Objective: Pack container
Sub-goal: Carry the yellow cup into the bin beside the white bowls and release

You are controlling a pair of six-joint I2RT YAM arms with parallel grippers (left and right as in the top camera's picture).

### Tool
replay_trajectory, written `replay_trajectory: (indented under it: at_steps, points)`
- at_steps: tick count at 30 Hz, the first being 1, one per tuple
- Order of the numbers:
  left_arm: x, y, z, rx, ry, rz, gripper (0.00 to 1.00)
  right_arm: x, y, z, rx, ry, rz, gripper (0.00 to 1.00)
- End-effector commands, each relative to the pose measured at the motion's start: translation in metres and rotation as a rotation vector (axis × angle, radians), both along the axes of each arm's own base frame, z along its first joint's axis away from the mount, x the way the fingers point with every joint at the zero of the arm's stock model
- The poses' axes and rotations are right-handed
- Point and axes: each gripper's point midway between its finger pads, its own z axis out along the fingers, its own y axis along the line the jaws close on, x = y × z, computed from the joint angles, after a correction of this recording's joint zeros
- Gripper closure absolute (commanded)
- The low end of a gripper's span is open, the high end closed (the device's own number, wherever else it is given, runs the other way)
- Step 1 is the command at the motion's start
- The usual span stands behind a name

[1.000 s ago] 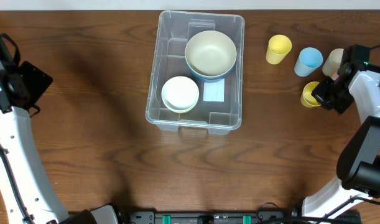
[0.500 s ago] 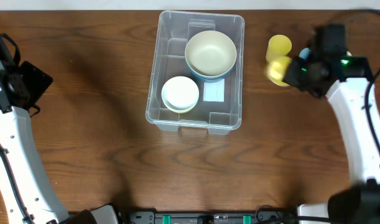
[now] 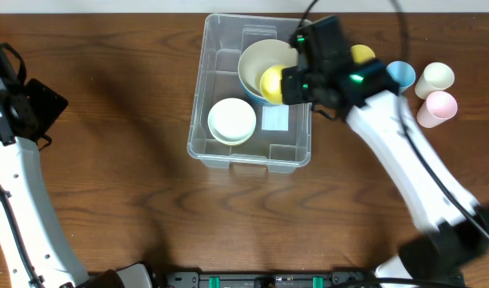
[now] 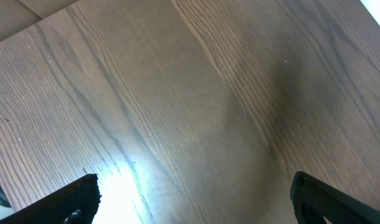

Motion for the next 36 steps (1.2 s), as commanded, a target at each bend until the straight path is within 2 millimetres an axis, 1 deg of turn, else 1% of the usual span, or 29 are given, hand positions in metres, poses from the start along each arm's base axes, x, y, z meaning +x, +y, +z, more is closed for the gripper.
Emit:
replay_trajectory:
  at_steps: [1,2,5,7,10,18,23,24,26,27,29,33,36]
  points:
    - [-0.001,0.003,0.005,0.018,0.001,0.0,0.02,0.011,-0.005,-0.043,-0.072,0.072,-0.024,0.99]
    - [-0.001,0.003,0.005,0.018,0.001,0.0,0.02,0.012,-0.006,-0.053,-0.084,0.092,-0.027,0.99]
    - [-0.001,0.003,0.005,0.018,0.001,0.0,0.02,0.011,-0.004,-0.073,-0.088,0.145,-0.02,0.99]
    - [-0.001,0.003,0.005,0.018,0.001,0.0,0.02,0.007,-0.001,-0.083,-0.087,0.181,-0.01,0.99]
    - [-0.001,0.003,0.005,0.018,0.001,0.0,0.02,0.004,0.0,-0.093,-0.103,0.208,-0.005,0.99]
    - [-0.001,0.003,0.005,0.018,0.001,0.0,0.02,0.01,-0.007,-0.089,-0.118,0.184,-0.023,0.99]
    - [-0.001,0.003,0.005,0.018,0.001,0.0,0.02,0.008,-0.007,-0.085,-0.124,0.192,-0.019,0.99]
    - [-0.001,0.003,0.005,0.018,0.001,0.0,0.02,0.005,-0.007,-0.086,-0.125,0.203,-0.015,0.98]
    - [-0.001,0.003,0.005,0.018,0.001,0.0,0.02,0.002,-0.005,-0.087,-0.13,0.21,-0.008,0.9]
    - [-0.001,0.003,0.005,0.018,0.001,0.0,0.02,0.002,-0.004,-0.087,-0.137,0.204,-0.007,0.89]
    - [-0.001,0.003,0.005,0.018,0.001,0.0,0.02,0.006,-0.004,-0.085,-0.148,0.181,-0.012,0.88]
    - [-0.001,0.003,0.005,0.018,0.001,0.0,0.02,0.015,-0.002,-0.081,-0.136,0.143,-0.017,0.89]
    - [-0.001,0.003,0.005,0.018,0.001,0.0,0.02,0.021,-0.004,-0.071,-0.124,0.123,-0.028,0.91]
